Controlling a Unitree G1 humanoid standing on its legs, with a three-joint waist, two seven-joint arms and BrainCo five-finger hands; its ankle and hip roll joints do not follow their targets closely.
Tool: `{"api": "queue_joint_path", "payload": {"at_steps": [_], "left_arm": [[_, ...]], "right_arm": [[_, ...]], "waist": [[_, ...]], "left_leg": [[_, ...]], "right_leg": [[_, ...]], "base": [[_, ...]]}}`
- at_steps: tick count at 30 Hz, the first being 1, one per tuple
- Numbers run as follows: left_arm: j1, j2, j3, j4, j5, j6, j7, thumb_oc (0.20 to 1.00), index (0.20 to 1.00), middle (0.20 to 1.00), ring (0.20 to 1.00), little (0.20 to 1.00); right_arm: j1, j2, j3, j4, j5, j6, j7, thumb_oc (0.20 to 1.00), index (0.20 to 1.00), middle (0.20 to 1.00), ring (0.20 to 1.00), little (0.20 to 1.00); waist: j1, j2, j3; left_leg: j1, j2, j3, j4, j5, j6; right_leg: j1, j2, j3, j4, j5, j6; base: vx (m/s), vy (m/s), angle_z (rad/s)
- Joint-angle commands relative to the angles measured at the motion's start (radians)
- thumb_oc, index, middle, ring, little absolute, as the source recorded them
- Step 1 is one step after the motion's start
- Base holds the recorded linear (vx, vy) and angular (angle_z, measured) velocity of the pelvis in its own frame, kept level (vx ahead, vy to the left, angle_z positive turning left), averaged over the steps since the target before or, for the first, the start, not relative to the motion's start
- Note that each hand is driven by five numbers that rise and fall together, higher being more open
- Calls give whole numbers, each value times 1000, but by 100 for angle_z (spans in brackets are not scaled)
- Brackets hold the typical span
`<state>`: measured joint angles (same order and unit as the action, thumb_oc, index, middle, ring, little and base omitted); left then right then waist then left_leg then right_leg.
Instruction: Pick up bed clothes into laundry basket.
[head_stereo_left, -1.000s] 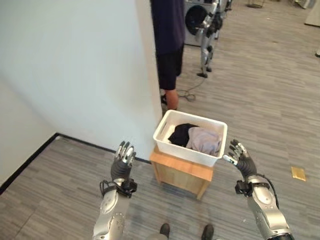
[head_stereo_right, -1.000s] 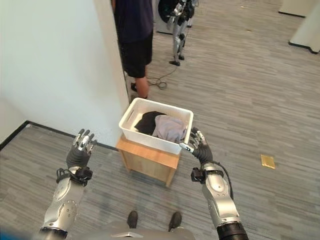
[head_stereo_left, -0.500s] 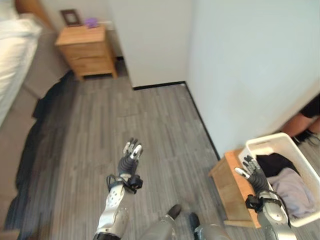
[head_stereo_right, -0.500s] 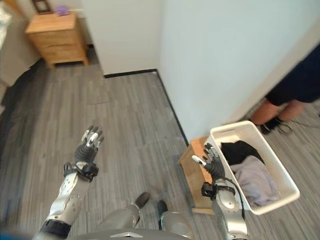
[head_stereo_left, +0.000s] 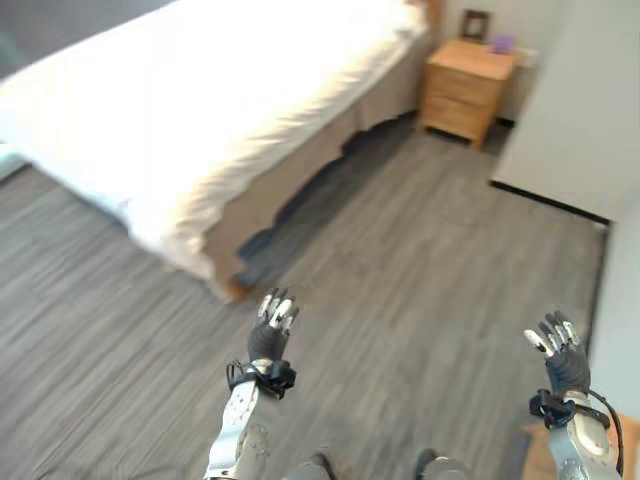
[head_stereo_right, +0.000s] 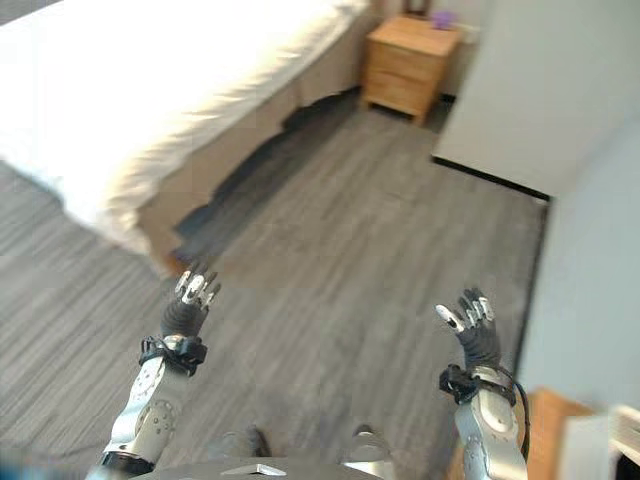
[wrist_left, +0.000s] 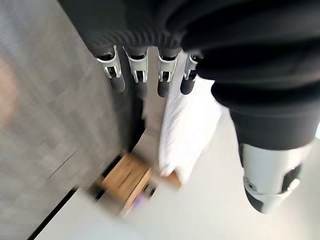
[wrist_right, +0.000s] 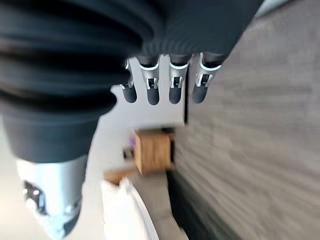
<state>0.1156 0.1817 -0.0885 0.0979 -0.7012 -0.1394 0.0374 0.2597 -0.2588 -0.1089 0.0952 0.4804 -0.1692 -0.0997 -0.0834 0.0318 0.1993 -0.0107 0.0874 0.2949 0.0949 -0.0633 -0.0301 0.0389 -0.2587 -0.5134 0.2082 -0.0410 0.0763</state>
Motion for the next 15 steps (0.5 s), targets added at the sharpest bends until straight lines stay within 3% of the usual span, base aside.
{"api": "queue_joint_path", "payload": {"at_steps": [1, 2, 3, 4, 7, 12, 15], "left_arm": [[8, 81, 18, -84, 6, -37, 3, 1000, 1000, 1000, 1000, 1000], [14, 93, 22, -79, 30, -44, 7, 1000, 1000, 1000, 1000, 1000], [44, 111, 42, -74, 75, -50, 11, 1000, 1000, 1000, 1000, 1000], [78, 119, 74, -86, 111, -61, 18, 1000, 1000, 1000, 1000, 1000], [98, 114, 105, -78, 137, -63, 24, 1000, 1000, 1000, 1000, 1000], [129, 33, 135, -54, 42, -74, 56, 1000, 1000, 1000, 1000, 1000], [137, 18, 116, -58, 59, -68, 86, 1000, 1000, 1000, 1000, 1000]], "right_arm": [[-45, 19, 19, -33, 19, -33, 35, 1000, 1000, 1000, 1000, 1000], [-52, 26, 34, -38, 26, -31, 54, 1000, 1000, 1000, 1000, 1000], [-53, 22, 50, -46, 17, -22, 71, 1000, 1000, 1000, 1000, 1000], [-59, 11, 61, -37, 10, -21, 76, 1000, 1000, 1000, 1000, 1000], [-71, 12, 76, -20, 13, -13, 85, 1000, 1000, 1000, 1000, 1000], [-89, -27, 98, -34, -11, -8, 100, 1000, 1000, 1000, 1000, 1000], [-104, -30, 115, -18, 7, -6, 84, 1000, 1000, 1000, 1000, 1000]], "waist": [[1, -63, -2], [-16, -61, 4], [-16, -52, 2], [6, -51, -12], [33, -64, -32], [75, -87, -53], [86, -93, -64]], "left_leg": [[-3, -21, -100, -13, -28, 16], [2, -31, -136, -33, -18, 21], [19, -41, -182, -62, -12, 21], [21, -49, -204, -82, -5, 18], [17, -54, -226, -75, 2, 15], [29, -44, -237, -77, 11, 3], [33, -36, -249, -78, 16, -4]], "right_leg": [[-96, 36, 162, 48, -1, 39], [-130, 63, 277, 69, 16, 56], [-127, 106, 407, 24, -7, 65], [-125, 102, 409, -74, 15, 57], [-62, 96, 381, -152, 12, 62], [-7, 113, 350, -204, 15, 53], [18, 124, 335, -219, 6, 43]], "base": [[-82, 88, 132], [-19, 43, 103], [16, 32, 120], [34, 12, 118], [27, -59, 38], [31, -98, 20], [25, -99, 4]]}}
